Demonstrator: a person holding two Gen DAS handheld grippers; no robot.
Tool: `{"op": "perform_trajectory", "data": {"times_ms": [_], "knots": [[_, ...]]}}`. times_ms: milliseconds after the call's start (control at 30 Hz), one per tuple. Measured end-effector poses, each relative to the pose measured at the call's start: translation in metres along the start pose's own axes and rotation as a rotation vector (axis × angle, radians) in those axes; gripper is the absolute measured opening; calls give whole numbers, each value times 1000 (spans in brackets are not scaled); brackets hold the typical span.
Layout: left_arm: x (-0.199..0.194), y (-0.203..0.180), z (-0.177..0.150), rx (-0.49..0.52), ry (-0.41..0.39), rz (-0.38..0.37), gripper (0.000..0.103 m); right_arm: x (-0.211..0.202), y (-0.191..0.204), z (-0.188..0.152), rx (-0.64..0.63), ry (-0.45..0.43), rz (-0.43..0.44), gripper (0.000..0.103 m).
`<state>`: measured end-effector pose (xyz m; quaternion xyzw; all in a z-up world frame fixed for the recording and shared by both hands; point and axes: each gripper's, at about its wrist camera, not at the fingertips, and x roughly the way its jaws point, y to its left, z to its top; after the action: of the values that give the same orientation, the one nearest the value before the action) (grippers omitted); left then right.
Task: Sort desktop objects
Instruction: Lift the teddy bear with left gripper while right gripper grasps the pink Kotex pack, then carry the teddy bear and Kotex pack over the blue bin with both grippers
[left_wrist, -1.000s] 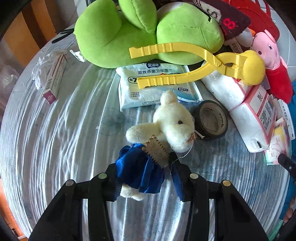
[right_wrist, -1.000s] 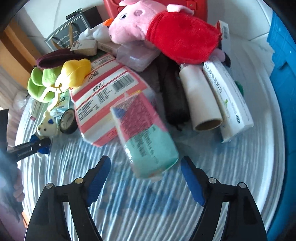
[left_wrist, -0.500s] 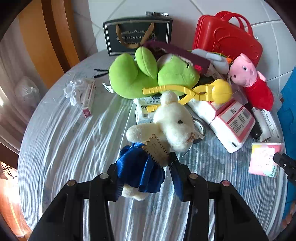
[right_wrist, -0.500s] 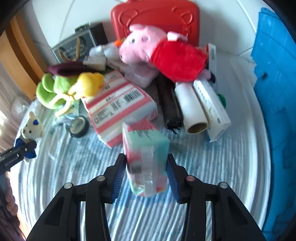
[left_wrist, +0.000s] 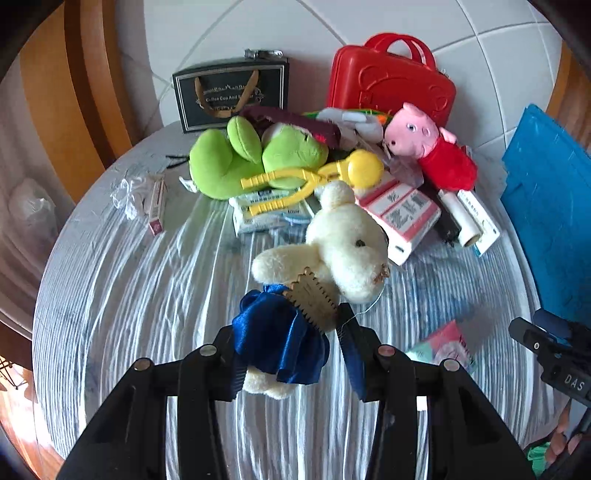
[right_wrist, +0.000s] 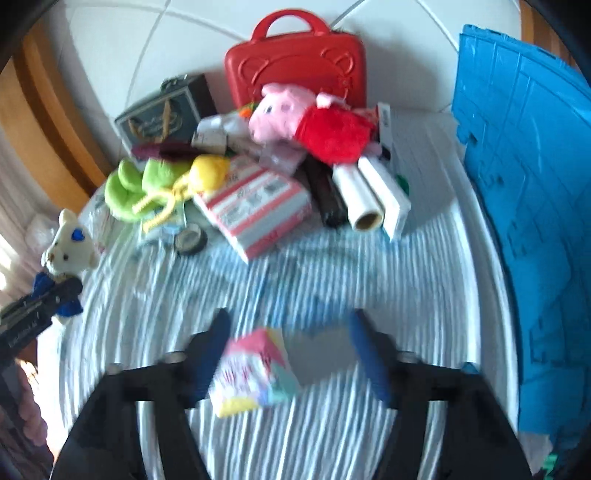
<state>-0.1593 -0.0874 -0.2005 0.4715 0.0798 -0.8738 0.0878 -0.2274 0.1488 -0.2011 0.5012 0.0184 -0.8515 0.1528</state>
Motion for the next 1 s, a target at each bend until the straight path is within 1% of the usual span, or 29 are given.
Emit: {"op": "perform_trajectory", "data": {"times_ms": [67,133,167,200,267,367,567,667,700,733,767,833,900,1000], "knots": [[16,-2,-18,19,45,7,43,15,5,-21,7,58,15,74],[33,-5,-34,27,91,4,43,28,8,-35,21,85,28,75],[41,-6,-40,33,111,10,43,35,11,-41,19,102,26,80],[49,-7,-47,40,123,20,43,39,14,-44,9,111,24,89],[56,-9,-54,48,134,31,43,47,21,-49,-25,115,18,98],[63,-11,-60,53,141,41,43,61,29,-51,-78,122,11,103],[67,-10,-64,56,147,49,43,93,37,-53,-143,155,-29,103],[66,-8,-64,59,145,56,43,100,36,-54,-125,152,10,102],[65,-7,-64,61,144,58,43,99,36,-54,-120,144,10,96],[64,-6,-63,62,142,59,43,96,37,-54,-114,134,21,85],[63,-5,-62,62,138,59,43,92,38,-54,-107,129,14,78],[57,-4,-58,64,119,53,43,84,42,-52,-117,113,-15,78],[49,-5,-54,73,94,49,43,73,43,-50,-106,87,-11,78],[30,-8,-47,81,50,33,43,43,43,-44,-78,10,-11,78]]}}
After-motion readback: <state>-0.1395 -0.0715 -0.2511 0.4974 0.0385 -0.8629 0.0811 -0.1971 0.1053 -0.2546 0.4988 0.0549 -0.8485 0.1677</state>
